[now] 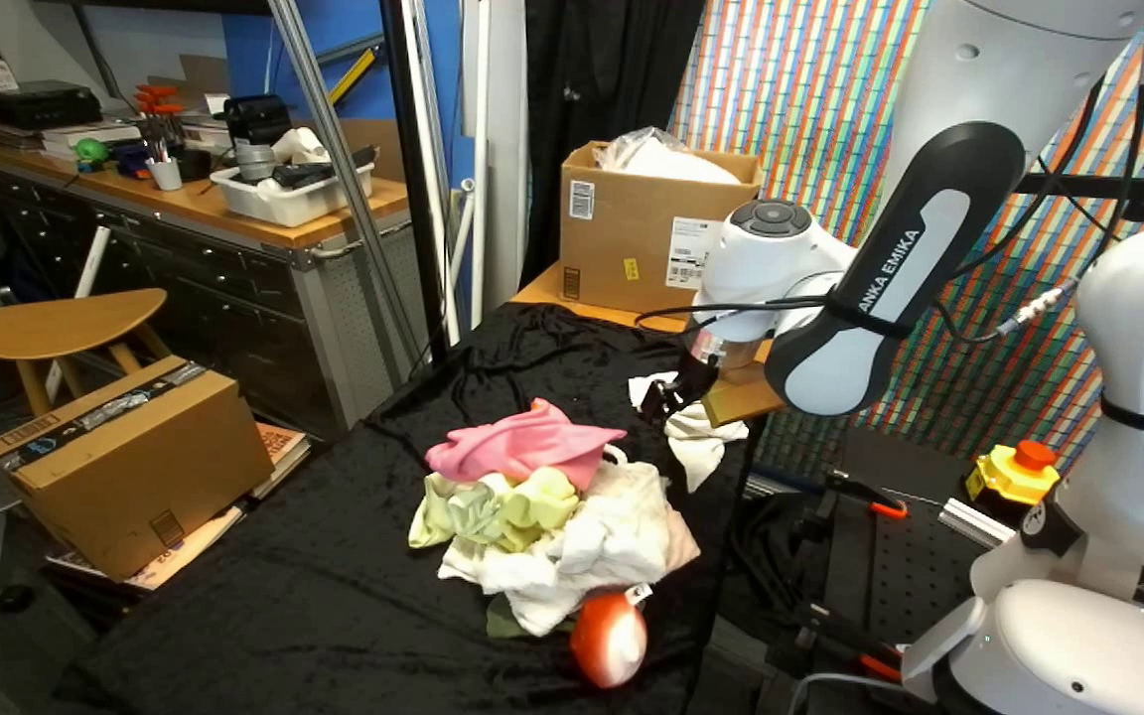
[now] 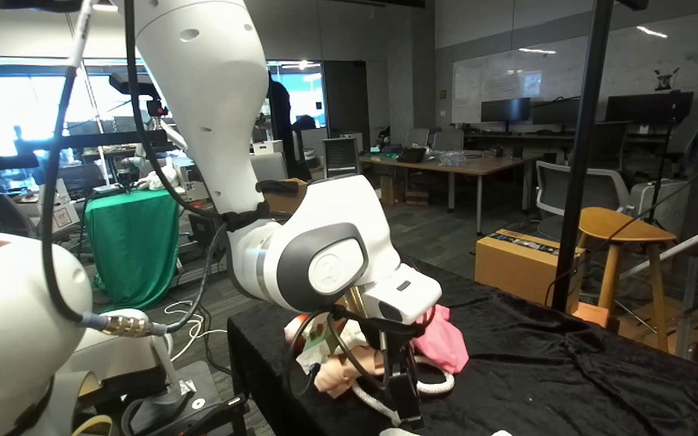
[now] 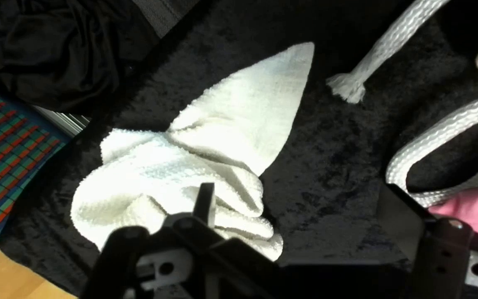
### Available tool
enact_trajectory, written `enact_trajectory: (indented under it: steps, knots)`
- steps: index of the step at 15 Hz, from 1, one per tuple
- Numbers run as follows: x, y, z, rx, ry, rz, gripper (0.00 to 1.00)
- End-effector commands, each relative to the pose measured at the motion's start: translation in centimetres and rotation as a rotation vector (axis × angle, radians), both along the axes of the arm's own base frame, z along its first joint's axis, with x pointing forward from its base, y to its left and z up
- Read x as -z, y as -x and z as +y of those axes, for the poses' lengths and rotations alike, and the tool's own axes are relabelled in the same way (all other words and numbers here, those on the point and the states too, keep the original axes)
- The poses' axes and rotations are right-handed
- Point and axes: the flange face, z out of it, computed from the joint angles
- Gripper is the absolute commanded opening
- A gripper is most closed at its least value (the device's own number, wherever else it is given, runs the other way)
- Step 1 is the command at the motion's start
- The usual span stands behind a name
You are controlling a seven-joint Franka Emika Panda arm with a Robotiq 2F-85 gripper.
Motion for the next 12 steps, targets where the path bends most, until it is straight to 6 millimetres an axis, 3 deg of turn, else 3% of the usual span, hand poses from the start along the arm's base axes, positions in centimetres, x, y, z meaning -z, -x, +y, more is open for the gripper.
enact_trajectory:
  steps: [1,7,12]
  knots:
    - [-1.1,-0.2,-1.9,0.050,0.001,-0.019,1.00]
    - [-1.6,0.6,-6.6,0.150,-0.004,0.006,1.00]
    - [-1.7,1.7,-9.6,-0.015,-0.004,0.102,1.00]
